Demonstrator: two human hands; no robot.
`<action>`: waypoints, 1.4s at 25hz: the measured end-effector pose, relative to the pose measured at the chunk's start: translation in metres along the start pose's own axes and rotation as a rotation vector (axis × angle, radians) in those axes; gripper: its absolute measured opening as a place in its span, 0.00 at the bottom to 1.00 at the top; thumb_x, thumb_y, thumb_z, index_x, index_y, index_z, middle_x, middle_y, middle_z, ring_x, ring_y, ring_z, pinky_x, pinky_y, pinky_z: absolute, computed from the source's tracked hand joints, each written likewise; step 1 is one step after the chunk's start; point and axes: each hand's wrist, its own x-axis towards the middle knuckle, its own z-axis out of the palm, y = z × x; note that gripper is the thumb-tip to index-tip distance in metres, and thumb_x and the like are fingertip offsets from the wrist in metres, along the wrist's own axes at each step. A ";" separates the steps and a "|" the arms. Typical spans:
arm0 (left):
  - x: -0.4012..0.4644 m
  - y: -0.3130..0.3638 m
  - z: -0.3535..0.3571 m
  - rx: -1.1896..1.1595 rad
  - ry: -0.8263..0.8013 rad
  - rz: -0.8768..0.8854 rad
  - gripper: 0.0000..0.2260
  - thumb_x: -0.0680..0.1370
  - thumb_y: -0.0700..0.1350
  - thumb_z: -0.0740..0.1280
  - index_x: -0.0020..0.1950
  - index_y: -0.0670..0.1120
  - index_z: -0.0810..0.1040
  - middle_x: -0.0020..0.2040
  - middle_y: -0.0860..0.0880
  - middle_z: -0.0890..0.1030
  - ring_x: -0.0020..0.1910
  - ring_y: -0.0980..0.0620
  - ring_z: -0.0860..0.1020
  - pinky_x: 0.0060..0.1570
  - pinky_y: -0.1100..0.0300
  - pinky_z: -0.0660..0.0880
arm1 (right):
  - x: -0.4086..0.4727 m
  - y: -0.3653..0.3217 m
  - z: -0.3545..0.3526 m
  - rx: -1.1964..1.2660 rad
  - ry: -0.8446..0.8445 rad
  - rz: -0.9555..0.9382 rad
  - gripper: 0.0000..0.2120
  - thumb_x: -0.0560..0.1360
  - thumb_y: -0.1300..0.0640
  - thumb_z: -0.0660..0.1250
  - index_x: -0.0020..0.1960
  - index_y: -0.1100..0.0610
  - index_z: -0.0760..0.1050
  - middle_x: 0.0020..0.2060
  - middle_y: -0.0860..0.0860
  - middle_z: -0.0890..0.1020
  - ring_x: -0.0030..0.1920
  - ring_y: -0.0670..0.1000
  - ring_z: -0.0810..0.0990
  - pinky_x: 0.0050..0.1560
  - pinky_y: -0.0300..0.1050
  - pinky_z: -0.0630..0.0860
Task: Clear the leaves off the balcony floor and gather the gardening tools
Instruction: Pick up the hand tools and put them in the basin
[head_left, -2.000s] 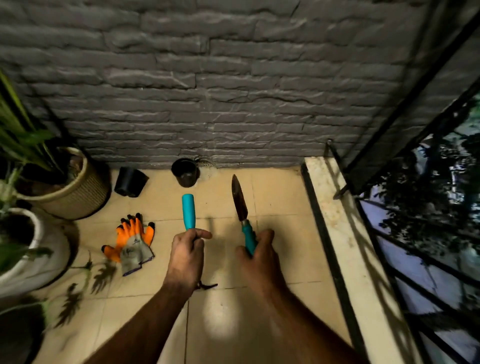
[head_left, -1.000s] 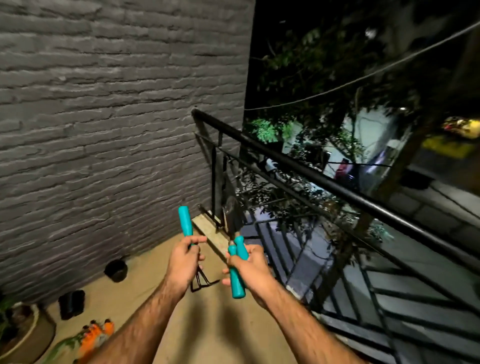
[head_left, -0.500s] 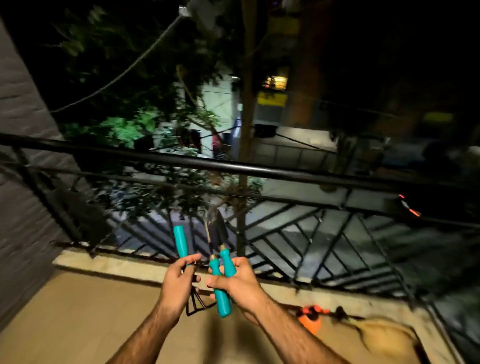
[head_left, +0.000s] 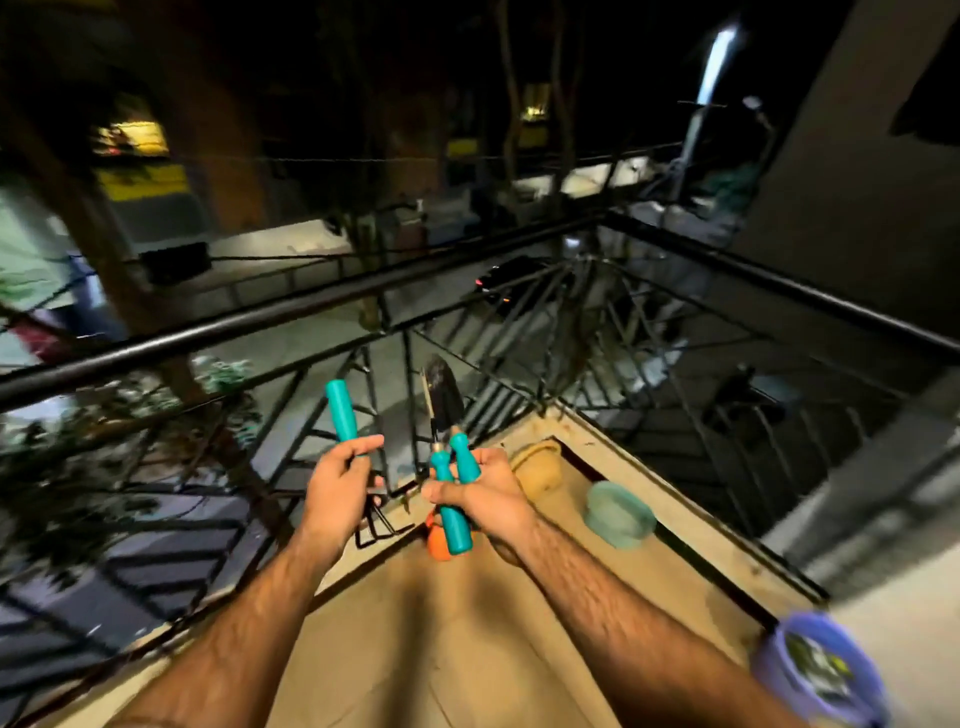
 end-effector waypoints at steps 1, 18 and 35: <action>-0.001 0.004 0.016 0.003 -0.054 0.017 0.15 0.82 0.33 0.56 0.57 0.46 0.80 0.38 0.46 0.76 0.28 0.57 0.76 0.25 0.65 0.74 | -0.010 -0.001 -0.015 0.009 0.058 -0.011 0.24 0.68 0.73 0.76 0.59 0.68 0.68 0.36 0.53 0.80 0.28 0.47 0.80 0.29 0.47 0.81; -0.084 0.063 0.268 -0.094 -0.571 0.052 0.15 0.82 0.37 0.59 0.51 0.54 0.81 0.57 0.43 0.78 0.41 0.51 0.80 0.32 0.57 0.77 | -0.113 -0.001 -0.248 0.164 0.507 -0.055 0.17 0.69 0.67 0.79 0.48 0.53 0.74 0.46 0.53 0.82 0.48 0.54 0.83 0.54 0.59 0.82; -0.068 0.057 0.491 -0.102 -0.603 -0.272 0.10 0.80 0.54 0.68 0.55 0.50 0.82 0.53 0.49 0.84 0.45 0.54 0.83 0.51 0.50 0.82 | -0.005 0.008 -0.443 0.081 0.449 0.085 0.24 0.70 0.56 0.79 0.60 0.55 0.72 0.52 0.51 0.81 0.52 0.50 0.81 0.48 0.47 0.80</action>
